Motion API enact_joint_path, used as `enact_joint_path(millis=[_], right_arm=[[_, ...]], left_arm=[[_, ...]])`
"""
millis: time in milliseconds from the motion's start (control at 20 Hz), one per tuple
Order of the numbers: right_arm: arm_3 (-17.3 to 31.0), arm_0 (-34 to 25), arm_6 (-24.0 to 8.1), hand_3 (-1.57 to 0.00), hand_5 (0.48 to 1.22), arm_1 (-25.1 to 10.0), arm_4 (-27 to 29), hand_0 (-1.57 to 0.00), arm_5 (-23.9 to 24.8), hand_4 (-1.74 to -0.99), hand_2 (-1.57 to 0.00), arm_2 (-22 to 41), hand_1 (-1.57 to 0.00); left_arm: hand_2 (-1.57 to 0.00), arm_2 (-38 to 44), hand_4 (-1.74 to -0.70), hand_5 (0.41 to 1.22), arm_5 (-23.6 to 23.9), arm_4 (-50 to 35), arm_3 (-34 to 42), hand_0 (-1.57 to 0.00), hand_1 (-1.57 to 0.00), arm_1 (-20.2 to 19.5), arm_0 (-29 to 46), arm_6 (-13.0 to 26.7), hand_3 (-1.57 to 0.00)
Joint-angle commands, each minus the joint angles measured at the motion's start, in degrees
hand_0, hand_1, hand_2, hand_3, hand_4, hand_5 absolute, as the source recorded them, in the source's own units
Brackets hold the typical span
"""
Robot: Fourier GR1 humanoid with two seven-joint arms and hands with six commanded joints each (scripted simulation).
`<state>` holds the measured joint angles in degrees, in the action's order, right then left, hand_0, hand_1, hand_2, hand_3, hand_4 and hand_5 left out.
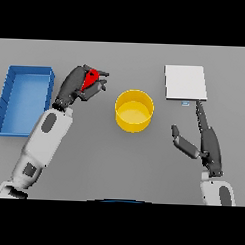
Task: Pick up the red beaker and tilt it to pour out 1 green nut into yellow bowl. Pick up the yellow bowl and place it on the metallic measuring scale.
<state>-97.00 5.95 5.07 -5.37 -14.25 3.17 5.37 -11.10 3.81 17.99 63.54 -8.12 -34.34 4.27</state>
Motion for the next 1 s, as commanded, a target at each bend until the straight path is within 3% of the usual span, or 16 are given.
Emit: enact_joint_path(millis=[0,300,450,650,750,800,950], right_arm=[[0.23,-0.72,-0.54,0.00,0.678,0.28,-0.19,0.00,0.34,-1.256,0.00,0.02,0.00],[-0.51,-0.50,-1.21,0.00,0.687,0.48,0.78,0.00,-0.26,-1.254,0.00,-0.08,0.00],[-1.08,-0.05,-1.39,0.00,0.694,0.65,0.74,0.00,-0.38,-1.262,0.00,0.21,0.00],[-1.02,0.11,-1.29,0.00,0.704,0.58,0.28,0.00,-0.48,-1.274,0.00,0.53,0.00],[-1.10,0.13,-1.27,0.00,0.705,0.92,0.67,0.00,-0.35,-1.284,0.00,0.39,0.00],[-0.62,0.21,-0.72,0.00,0.702,1.14,0.85,0.00,-0.36,-1.283,0.00,0.37,0.00],[-0.72,0.60,0.07,0.00,0.685,1.82,2.05,0.00,-0.38,-1.288,0.00,-0.02,0.00]], left_arm=[[-1.56,-0.81,-1.73,1.111,0.08,0.77,-0.57,-1.56,-1.56,-0.06,-0.75,0.81,-1.56],[-1.57,-9.93,-1.74,1.133,0.31,11.72,-4.20,-1.57,-1.57,-3.24,-7.13,8.43,-1.57],[-1.57,-16.96,-1.74,1.145,-1.77,18.58,-4.48,-1.57,-1.57,-5.43,-9.61,10.15,-1.57],[-1.57,-22.49,-1.74,1.190,-4.49,23.91,-7.51,-1.57,-1.57,-6.95,-14.30,9.30,-1.57],[-1.57,-24.94,-1.65,1.201,-6.07,26.22,-8.85,-1.57,-1.57,-7.47,-16.41,8.60,-1.57],[-1.57,-26.25,-1.67,1.205,-7.23,27.20,-8.52,-1.57,-1.57,-8.02,-17.42,7.82,-1.57],[-1.57,-30.78,-1.69,1.213,-12.96,30.14,-10.04,-1.57,-1.57,-8.20,-21.53,7.47,-1.33]])
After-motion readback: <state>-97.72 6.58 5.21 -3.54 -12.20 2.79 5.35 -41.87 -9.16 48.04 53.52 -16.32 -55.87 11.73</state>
